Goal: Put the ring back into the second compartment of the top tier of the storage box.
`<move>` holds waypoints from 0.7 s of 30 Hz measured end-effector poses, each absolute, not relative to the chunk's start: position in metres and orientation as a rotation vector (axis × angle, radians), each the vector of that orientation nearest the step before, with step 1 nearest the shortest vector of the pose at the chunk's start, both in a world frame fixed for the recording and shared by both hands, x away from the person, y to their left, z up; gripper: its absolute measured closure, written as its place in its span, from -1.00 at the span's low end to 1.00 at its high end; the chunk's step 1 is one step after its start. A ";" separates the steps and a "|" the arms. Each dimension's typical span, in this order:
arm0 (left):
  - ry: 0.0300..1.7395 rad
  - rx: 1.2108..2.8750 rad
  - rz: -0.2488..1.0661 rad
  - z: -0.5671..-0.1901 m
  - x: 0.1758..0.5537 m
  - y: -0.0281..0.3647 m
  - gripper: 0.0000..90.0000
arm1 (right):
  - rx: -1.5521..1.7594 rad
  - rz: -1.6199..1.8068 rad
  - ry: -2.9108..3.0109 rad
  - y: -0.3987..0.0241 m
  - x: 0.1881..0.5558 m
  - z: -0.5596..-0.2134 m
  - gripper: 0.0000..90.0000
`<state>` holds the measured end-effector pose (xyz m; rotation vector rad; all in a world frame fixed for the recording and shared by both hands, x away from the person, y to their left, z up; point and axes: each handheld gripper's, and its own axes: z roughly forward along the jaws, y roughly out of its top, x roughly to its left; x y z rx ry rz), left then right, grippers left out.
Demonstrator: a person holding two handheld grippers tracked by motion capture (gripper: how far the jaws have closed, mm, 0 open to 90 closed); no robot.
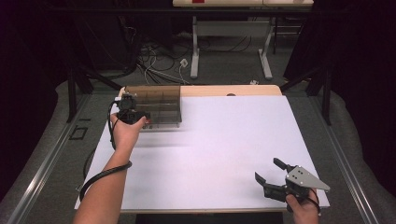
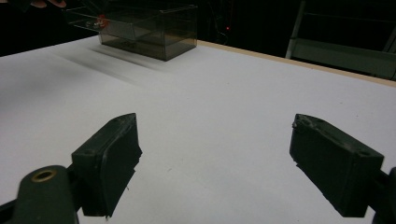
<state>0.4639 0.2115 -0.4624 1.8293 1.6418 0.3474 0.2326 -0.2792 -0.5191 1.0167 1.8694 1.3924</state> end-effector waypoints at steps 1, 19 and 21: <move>1.637 1.829 0.352 -0.462 0.464 0.211 0.33 | 1.017 1.393 1.871 -0.279 0.233 -0.519 -0.67; 1.569 1.864 0.414 -0.450 0.463 0.209 0.06 | 1.020 1.403 1.871 -0.278 0.233 -0.520 -0.67; 1.555 1.867 0.428 -0.448 0.463 0.209 0.04 | 1.021 1.403 1.870 -0.278 0.233 -0.520 -0.67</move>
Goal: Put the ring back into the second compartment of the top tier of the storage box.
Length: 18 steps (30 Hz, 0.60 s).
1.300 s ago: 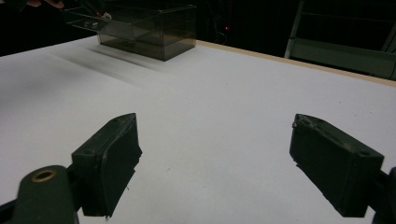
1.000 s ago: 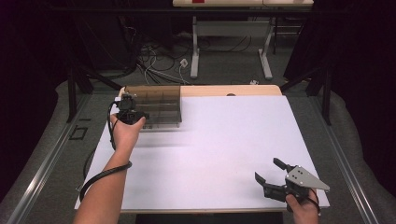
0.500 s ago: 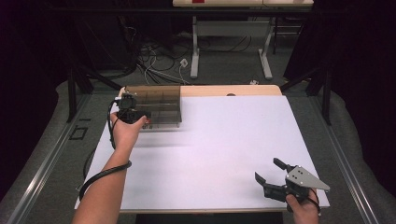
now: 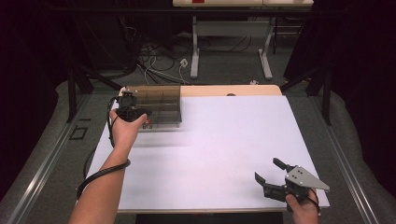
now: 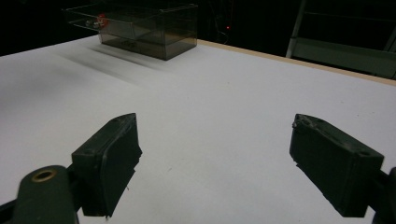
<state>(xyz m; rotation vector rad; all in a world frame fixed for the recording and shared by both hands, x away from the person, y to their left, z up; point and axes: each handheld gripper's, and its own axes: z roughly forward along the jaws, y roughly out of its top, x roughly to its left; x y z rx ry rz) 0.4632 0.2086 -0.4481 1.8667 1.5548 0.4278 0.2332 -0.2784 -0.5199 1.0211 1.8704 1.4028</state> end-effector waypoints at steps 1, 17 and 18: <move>1.553 1.869 0.433 -0.447 0.463 0.208 0.03 | 1.021 1.403 1.871 -0.278 0.233 -0.520 -0.67; 1.514 1.880 0.496 -0.443 0.462 0.210 -0.22 | 1.023 1.398 1.877 -0.278 0.234 -0.520 -0.67; 1.505 1.885 0.495 -0.443 0.462 0.210 -0.22 | 1.021 1.398 1.877 -0.278 0.234 -0.521 -0.67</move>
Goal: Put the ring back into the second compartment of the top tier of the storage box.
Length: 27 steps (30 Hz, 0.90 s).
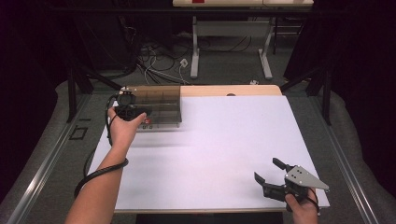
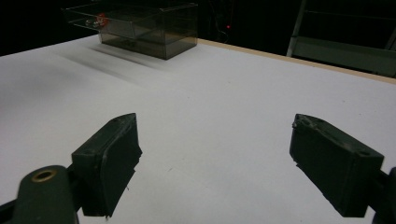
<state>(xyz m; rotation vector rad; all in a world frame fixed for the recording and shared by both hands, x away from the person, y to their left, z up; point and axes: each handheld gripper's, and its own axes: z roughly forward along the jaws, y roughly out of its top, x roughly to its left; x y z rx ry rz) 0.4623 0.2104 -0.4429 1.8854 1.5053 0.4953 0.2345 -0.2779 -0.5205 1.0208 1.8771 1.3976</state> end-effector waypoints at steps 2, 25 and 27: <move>1.494 1.883 0.491 -0.443 0.462 0.211 -0.23 | 1.024 1.397 1.878 -0.278 0.235 -0.521 -0.67; 1.326 1.878 0.420 -0.445 0.447 0.203 -0.63 | 1.022 1.398 1.885 -0.278 0.238 -0.522 -0.67; 1.310 1.884 0.425 -0.445 0.445 0.202 -0.65 | 1.022 1.397 1.887 -0.277 0.239 -0.522 -0.67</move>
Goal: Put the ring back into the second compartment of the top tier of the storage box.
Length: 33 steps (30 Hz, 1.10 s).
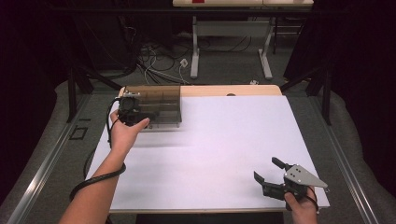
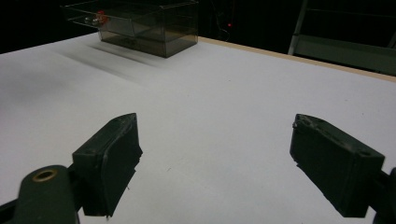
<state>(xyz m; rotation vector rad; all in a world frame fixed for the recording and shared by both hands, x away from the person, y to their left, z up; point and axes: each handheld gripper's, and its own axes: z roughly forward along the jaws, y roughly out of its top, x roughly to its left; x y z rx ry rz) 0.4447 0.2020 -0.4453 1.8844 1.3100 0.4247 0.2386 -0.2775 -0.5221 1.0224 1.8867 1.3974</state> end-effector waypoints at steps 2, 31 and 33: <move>1.298 1.892 0.421 -0.446 0.443 0.201 -0.70 | 1.024 1.396 1.890 -0.278 0.239 -0.522 -0.67; 1.128 1.902 0.386 -0.447 0.382 0.196 -0.99 | 1.018 1.401 1.885 -0.278 0.239 -0.522 -0.67; 1.109 1.911 0.389 -0.449 0.375 0.195 -0.99 | 1.021 1.398 1.885 -0.277 0.239 -0.522 -0.67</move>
